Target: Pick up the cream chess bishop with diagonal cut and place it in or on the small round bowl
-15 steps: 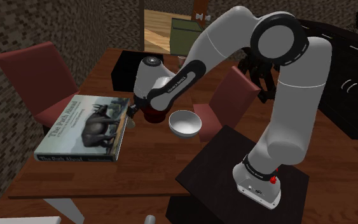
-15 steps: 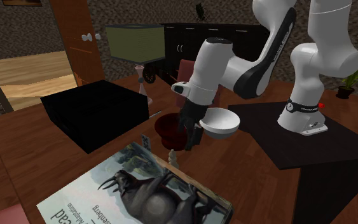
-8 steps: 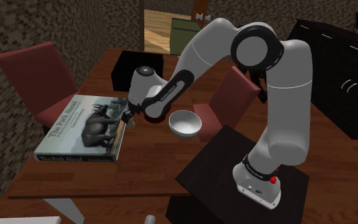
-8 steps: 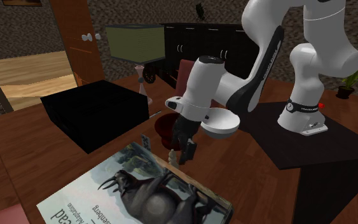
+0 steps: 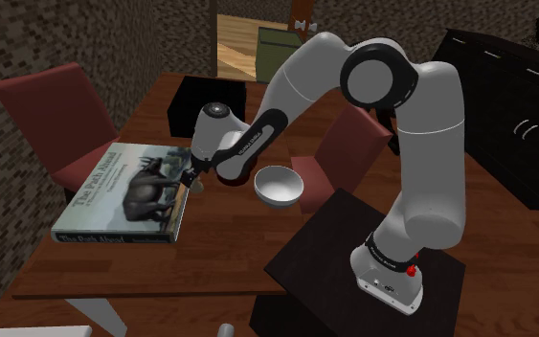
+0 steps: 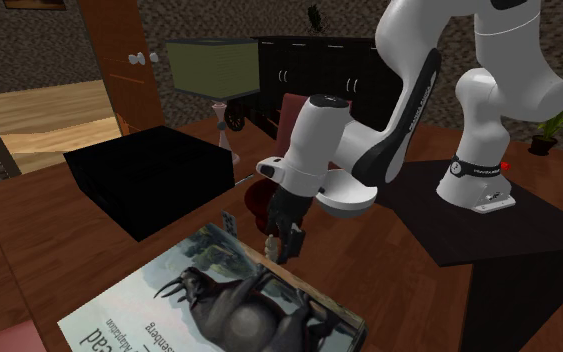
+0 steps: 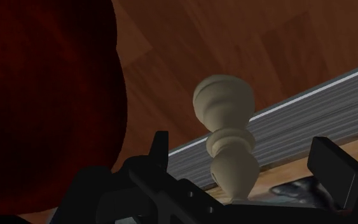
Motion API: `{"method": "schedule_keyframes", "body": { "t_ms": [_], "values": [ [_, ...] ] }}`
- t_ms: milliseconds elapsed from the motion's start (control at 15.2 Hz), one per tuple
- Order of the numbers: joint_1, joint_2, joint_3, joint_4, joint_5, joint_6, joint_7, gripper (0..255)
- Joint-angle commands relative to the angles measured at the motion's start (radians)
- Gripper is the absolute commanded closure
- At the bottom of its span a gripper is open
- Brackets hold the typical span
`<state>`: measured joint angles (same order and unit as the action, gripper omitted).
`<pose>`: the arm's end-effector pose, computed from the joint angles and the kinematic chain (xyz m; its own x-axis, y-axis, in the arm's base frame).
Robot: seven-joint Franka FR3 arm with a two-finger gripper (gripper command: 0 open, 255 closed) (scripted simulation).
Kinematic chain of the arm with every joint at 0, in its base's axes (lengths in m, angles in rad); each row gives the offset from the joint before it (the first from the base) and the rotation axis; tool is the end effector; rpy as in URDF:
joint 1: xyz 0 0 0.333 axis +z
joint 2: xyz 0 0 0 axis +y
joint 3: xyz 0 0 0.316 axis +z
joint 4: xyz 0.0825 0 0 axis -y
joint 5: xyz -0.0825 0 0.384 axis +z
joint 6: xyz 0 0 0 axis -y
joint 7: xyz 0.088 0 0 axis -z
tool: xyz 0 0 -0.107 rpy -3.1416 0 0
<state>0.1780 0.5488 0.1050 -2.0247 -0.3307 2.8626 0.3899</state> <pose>0.5952 0.1892 0.2039 0.9386 0.1667 0.3022 0.1720 -0.9850 0.0092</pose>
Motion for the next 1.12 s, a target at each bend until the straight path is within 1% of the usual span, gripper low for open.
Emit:
{"method": "schedule_keyframes", "body": {
  "t_ms": [0,66,132,726,1056],
  "values": [
    [0.001,0.009,-0.004,-0.004,-0.001,-0.002,0.004,0],
    [0.001,0.009,-0.004,-0.004,-0.001,-0.002,0.004,0],
    [0.001,0.010,-0.005,-0.004,-0.001,-0.002,0.004,255],
    [0.001,0.009,-0.004,-0.004,-0.001,-0.002,0.004,255],
    [-0.018,-0.047,0.020,-0.015,0.020,-0.048,-0.017,255]
  ]
}}
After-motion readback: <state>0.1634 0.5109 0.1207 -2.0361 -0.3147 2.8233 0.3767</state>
